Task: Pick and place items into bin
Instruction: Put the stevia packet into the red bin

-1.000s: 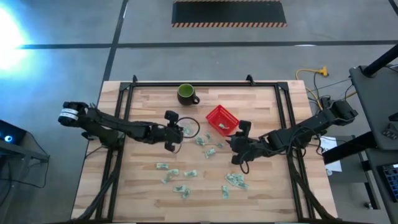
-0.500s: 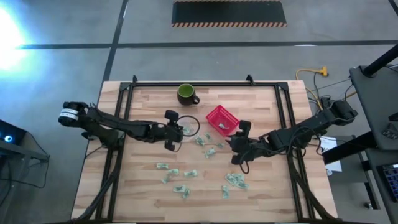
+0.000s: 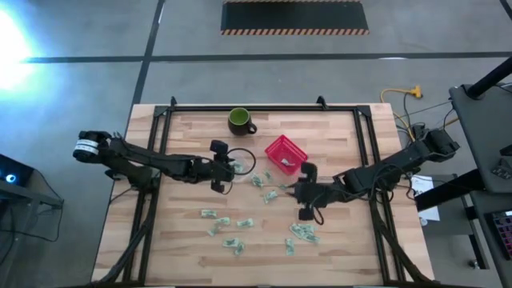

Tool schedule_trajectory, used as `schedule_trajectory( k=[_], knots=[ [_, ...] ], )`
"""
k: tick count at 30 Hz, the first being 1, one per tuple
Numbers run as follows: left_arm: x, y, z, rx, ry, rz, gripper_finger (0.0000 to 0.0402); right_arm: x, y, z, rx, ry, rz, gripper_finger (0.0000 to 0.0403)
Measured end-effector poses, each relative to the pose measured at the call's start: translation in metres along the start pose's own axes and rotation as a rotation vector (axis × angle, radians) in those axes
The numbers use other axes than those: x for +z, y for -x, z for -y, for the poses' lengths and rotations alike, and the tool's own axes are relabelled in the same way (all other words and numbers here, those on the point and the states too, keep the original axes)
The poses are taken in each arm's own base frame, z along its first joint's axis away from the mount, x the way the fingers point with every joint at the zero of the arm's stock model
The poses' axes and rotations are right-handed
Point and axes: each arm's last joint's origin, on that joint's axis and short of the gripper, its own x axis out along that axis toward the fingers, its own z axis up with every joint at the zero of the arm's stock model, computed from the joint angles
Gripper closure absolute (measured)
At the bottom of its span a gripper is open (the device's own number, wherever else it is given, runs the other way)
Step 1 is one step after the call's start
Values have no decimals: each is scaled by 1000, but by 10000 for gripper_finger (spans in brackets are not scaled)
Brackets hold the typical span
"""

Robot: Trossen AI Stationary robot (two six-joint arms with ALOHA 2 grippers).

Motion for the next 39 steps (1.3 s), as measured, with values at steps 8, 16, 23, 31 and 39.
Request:
schedule_trajectory(
  k=[8,16,23,31,39],
  knots=[
    [-7,33,1,-52,72,-10,304,-18,-43,-21,111,164,-6,330],
    [-18,75,-4,-95,190,33,304,-18,-74,-27,43,255,-32,330],
    [-27,96,-6,-114,244,93,304,-22,-96,-32,36,282,-87,330],
    [-39,101,-5,-104,264,116,304,-23,-103,-35,6,290,-182,308],
    [-39,103,-6,-101,275,127,304,-23,-105,-32,-7,216,-195,269]
  ],
)
